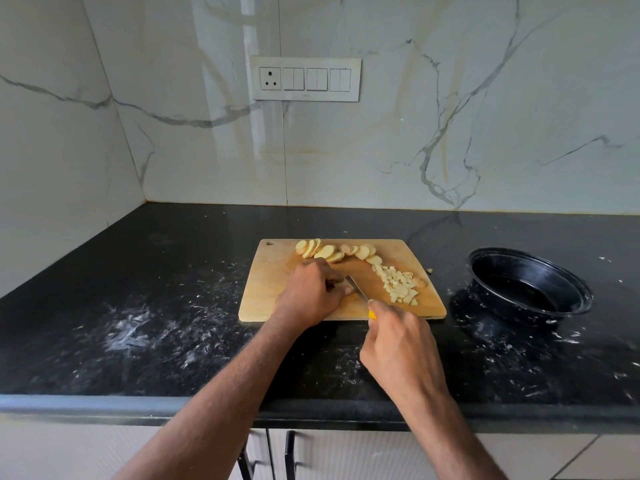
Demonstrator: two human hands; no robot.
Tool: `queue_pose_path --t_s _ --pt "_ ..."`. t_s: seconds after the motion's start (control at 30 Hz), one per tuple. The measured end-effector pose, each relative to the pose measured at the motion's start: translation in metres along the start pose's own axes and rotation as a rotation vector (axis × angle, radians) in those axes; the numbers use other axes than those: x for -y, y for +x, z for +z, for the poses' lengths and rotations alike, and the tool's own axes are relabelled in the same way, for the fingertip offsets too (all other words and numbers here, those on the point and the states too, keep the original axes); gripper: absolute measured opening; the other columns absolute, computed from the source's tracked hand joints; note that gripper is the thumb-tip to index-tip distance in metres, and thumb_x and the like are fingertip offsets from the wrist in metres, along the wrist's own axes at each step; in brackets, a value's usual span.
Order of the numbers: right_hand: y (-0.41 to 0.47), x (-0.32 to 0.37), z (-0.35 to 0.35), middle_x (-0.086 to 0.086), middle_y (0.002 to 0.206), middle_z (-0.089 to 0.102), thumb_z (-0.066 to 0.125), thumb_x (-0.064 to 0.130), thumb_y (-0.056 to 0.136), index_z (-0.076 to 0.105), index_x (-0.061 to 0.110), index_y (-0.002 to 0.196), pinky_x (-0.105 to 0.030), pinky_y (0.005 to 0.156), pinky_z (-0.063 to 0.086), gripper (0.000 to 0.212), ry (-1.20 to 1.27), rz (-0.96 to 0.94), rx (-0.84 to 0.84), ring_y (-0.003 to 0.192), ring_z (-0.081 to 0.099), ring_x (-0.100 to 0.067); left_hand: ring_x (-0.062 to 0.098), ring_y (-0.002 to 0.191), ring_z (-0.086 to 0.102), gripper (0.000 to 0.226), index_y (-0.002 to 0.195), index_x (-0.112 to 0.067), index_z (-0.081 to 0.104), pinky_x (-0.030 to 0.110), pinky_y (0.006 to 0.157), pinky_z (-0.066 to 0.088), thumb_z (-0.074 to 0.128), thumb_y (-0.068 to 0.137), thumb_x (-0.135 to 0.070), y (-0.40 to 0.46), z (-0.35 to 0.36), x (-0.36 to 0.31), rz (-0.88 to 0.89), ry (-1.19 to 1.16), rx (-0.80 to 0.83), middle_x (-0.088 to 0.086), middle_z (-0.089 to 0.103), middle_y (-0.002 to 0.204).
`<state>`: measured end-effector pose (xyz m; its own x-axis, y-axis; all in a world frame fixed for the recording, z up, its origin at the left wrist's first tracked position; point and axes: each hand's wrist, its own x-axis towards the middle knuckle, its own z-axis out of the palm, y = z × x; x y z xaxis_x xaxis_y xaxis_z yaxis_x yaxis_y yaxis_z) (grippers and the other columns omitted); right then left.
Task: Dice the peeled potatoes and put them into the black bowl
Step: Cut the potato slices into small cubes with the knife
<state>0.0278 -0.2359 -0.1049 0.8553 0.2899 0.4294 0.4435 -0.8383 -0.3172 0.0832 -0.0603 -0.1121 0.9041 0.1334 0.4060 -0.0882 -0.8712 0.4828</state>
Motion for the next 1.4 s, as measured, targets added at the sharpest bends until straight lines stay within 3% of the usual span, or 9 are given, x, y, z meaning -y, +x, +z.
queue_pose_path --t_s 0.17,0.27,0.43,0.6,0.73,0.9,1.13,1.4 --pt "0.001 -0.002 0.001 0.001 0.086 0.071 0.064 0.018 0.091 0.068 0.017 0.110 -0.016 0.060 0.041 0.019 0.048 0.032 -0.036 0.074 0.068 -0.015 0.009 0.091 0.049 0.035 0.117 -0.020 0.074 0.021 0.082 0.039 0.074 0.088 -0.039 0.000 0.001 0.000 -0.008 -0.008 -0.014 -0.002 0.067 0.112" --pt "0.000 -0.003 0.000 0.002 0.078 0.069 0.065 0.017 0.089 0.068 0.018 0.103 -0.017 0.055 0.038 0.014 0.022 0.021 -0.038 0.067 0.065 -0.015 0.013 0.096 0.057 0.035 0.117 -0.021 0.075 0.023 0.084 0.043 0.074 0.088 -0.040 0.001 0.002 0.000 -0.019 -0.011 -0.010 -0.002 0.068 0.113" --pt "-0.001 -0.001 -0.003 0.004 0.077 0.070 0.067 0.017 0.087 0.069 0.020 0.102 -0.026 0.055 0.055 0.016 0.006 0.022 -0.035 0.066 0.067 -0.015 0.012 0.096 0.056 0.034 0.116 -0.021 0.075 0.025 0.086 0.046 0.073 0.089 -0.041 0.003 0.005 0.002 -0.019 0.003 -0.011 -0.003 0.067 0.114" --pt "-0.002 -0.003 0.000 0.004 0.078 0.070 0.070 0.014 0.081 0.067 0.021 0.099 -0.029 0.052 0.051 0.019 -0.022 -0.006 -0.049 0.067 0.068 -0.020 0.018 0.099 0.060 0.033 0.116 -0.020 0.075 0.034 0.092 0.051 0.073 0.088 -0.037 0.002 0.004 0.001 0.012 0.016 -0.005 -0.002 0.069 0.111" --pt "-0.001 -0.004 0.001 0.006 0.073 0.066 0.069 0.015 0.081 0.059 0.023 0.093 -0.024 0.051 0.036 0.018 -0.054 -0.036 -0.044 0.063 0.065 -0.018 0.017 0.100 0.060 0.032 0.117 -0.019 0.075 0.031 0.091 0.049 0.073 0.089 -0.035 0.002 0.003 0.001 0.026 0.016 -0.010 -0.002 0.069 0.111" --pt "0.006 -0.007 0.003 0.007 0.073 0.062 0.064 0.016 0.087 0.056 0.025 0.091 -0.025 0.051 0.041 0.013 -0.020 -0.027 -0.019 0.062 0.060 -0.016 0.015 0.097 0.060 0.030 0.115 -0.020 0.076 0.023 0.085 0.042 0.073 0.089 -0.035 0.004 0.003 0.001 0.024 0.012 -0.012 -0.002 0.069 0.110" --pt "0.016 -0.006 0.005 0.007 0.079 0.067 0.065 0.018 0.089 0.060 0.025 0.098 -0.023 0.051 0.042 0.013 -0.018 -0.046 -0.019 0.064 0.062 -0.014 0.016 0.093 0.060 0.025 0.110 -0.019 0.078 0.033 0.089 0.051 0.073 0.089 -0.031 0.003 0.003 0.001 0.045 0.010 -0.017 -0.002 0.069 0.106" --pt "0.005 -0.006 0.005 0.008 0.074 0.061 0.062 0.014 0.086 0.051 0.025 0.093 -0.025 0.051 0.037 0.017 -0.044 -0.023 -0.046 0.058 0.050 -0.014 0.010 0.094 0.053 0.028 0.117 -0.019 0.075 0.019 0.084 0.041 0.069 0.093 -0.031 0.004 0.004 0.001 0.005 0.023 -0.025 -0.001 0.068 0.114"
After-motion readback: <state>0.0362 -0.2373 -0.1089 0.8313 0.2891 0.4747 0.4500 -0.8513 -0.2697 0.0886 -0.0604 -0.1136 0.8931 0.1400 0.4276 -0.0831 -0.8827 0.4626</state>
